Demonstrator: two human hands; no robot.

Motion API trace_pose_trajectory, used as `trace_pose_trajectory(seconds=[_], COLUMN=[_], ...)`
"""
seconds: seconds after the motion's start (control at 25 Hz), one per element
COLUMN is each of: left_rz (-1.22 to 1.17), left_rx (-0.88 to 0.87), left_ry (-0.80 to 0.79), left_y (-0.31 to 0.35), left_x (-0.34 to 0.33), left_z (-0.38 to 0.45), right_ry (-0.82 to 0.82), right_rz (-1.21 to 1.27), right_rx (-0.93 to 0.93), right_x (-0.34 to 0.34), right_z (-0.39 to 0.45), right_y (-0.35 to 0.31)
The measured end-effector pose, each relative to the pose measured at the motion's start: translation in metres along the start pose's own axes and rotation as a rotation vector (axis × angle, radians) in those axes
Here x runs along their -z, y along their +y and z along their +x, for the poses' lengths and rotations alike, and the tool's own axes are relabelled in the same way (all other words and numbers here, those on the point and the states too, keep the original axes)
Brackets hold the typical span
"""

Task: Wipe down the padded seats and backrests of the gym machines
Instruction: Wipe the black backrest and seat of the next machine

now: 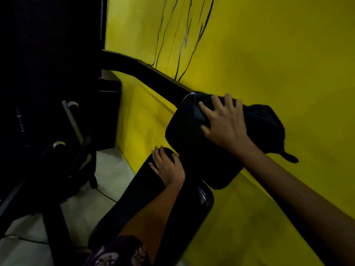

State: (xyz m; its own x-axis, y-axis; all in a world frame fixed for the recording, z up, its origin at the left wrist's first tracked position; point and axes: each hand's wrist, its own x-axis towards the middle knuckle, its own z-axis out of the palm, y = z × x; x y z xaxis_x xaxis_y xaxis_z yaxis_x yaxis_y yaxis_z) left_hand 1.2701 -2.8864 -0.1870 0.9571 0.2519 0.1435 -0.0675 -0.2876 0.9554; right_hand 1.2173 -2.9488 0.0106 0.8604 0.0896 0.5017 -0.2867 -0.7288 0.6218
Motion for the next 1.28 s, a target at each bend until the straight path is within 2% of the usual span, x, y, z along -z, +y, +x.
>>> trace_pose_trajectory(seconds=[0.12, 0.2, 0.28, 0.36, 0.44, 0.6, 0.64, 0.8, 0.84, 0.96, 1.04, 1.2, 1.28], left_rz=[0.068, 0.154, 0.156, 0.079, 0.012, 0.002, 0.001, 0.006, 0.013, 0.044, 0.049, 0.035, 0.051], left_rx=[-0.068, -0.235, -0.452, -0.551, -0.567, -0.578, -0.582, -0.584, -0.584, -0.587, -0.6, -0.6, -0.601], left_ry=[-0.087, -0.164, -0.182, -0.142, -0.085, -0.078, -0.078, -0.09, -0.092, -0.093, -0.087, -0.09, -0.096], left_y=[-0.001, -0.019, -0.04, -0.058, -0.064, -0.067, -0.069, -0.07, -0.07, -0.072, -0.073, -0.072, -0.073], left_x=[0.006, 0.013, 0.021, 0.022, 0.015, 0.01, 0.01, 0.012, 0.013, 0.013, 0.013, 0.013, 0.012], left_z=[0.0, 0.003, 0.007, 0.012, 0.013, 0.017, 0.017, 0.02, 0.019, 0.018, 0.019, 0.021, 0.02], right_ry=[0.064, 0.103, 0.089, 0.025, 0.083, 0.26, 0.278, 0.27, 0.272, 0.265, 0.27, 0.271, 0.277], right_rz=[-0.033, -0.04, -0.029, -0.03, -0.046, -0.073, -0.088, -0.129, -0.13, -0.168, -0.163, -0.203, -0.2], right_rx=[0.045, 0.077, -0.012, -0.139, -0.088, 0.269, 0.259, -0.07, -0.052, 0.215, 0.325, 0.102, 0.12], right_x=[-0.003, -0.008, -0.005, -0.004, -0.011, -0.025, -0.023, -0.023, -0.028, -0.042, -0.038, -0.023, -0.034], right_z=[-0.044, -0.065, -0.046, -0.015, -0.004, -0.037, -0.038, 0.007, 0.013, 0.002, 0.002, 0.028, 0.032], right_y=[0.014, 0.022, 0.018, 0.0, -0.015, -0.01, -0.006, -0.019, -0.031, -0.059, -0.049, -0.039, -0.06])
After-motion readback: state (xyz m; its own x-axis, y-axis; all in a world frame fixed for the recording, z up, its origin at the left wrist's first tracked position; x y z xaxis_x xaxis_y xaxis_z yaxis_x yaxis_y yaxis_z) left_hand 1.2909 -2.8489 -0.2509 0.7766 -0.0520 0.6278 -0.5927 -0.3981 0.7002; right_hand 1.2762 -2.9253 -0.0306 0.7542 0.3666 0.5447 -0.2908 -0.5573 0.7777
